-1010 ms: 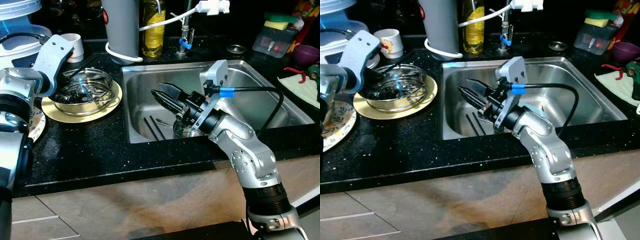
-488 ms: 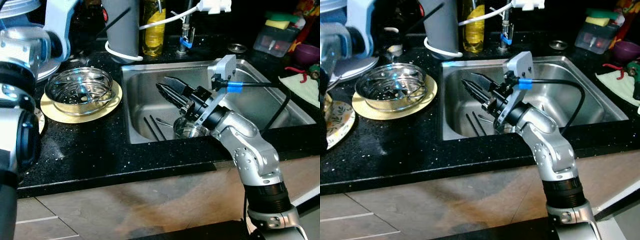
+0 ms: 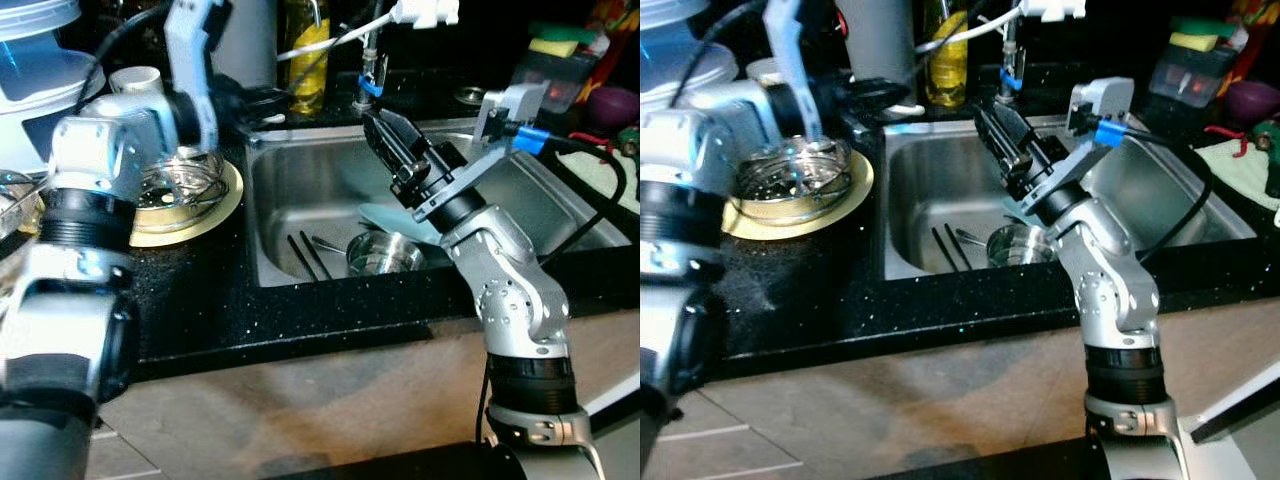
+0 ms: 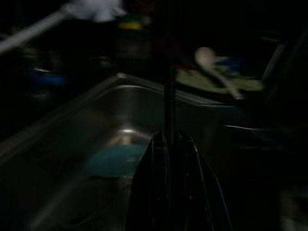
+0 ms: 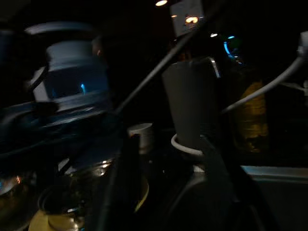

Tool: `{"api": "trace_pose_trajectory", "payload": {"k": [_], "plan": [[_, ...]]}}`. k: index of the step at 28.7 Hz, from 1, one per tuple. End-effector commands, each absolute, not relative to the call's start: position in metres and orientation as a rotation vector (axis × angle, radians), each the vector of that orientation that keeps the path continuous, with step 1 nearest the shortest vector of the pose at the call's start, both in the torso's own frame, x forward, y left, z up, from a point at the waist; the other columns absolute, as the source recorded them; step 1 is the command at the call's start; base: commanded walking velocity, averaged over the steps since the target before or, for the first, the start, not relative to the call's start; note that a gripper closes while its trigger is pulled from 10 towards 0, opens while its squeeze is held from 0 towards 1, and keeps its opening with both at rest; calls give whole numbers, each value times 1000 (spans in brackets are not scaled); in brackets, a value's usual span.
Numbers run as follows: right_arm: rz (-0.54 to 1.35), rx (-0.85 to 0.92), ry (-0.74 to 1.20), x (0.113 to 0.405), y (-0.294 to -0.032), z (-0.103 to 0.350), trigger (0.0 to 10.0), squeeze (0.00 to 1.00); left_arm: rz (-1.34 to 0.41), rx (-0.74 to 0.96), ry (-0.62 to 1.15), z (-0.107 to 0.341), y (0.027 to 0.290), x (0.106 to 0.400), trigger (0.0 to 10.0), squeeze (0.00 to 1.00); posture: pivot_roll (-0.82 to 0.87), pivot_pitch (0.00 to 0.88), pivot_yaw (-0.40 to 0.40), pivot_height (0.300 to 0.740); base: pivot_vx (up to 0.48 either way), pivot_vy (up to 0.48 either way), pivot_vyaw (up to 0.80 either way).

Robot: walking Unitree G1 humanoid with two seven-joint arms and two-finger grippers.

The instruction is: Kitchen organization

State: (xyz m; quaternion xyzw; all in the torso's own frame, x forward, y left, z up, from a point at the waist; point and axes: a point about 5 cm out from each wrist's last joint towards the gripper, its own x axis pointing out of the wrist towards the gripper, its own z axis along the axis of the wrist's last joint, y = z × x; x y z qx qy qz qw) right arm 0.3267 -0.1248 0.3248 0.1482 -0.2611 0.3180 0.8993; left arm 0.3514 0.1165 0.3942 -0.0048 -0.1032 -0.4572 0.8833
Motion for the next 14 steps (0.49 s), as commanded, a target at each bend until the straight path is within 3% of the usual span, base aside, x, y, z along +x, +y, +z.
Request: {"api": "trace_pose_trajectory", "payload": {"k": [1,12,13,14], "plan": [[650,344,-560,322,-128,325,10000,1000,-958,-72,-187,384,114,344,0,0,-35,179,2,740,0,0,0],[739,496,-474,315,-116,318,10000,1000,-997,-219,-142,359,103,318,0,0,-36,183,7,740,0,0,0],[739,504,-468,315,-116,318,10000,384,-1002,-231,-135,357,101,314,0,0,-36,183,7,740,0,0,0],[739,515,-465,315,-115,318,10000,0,-1007,-238,-130,355,100,311,0,0,-36,183,7,740,0,0,0]]}}
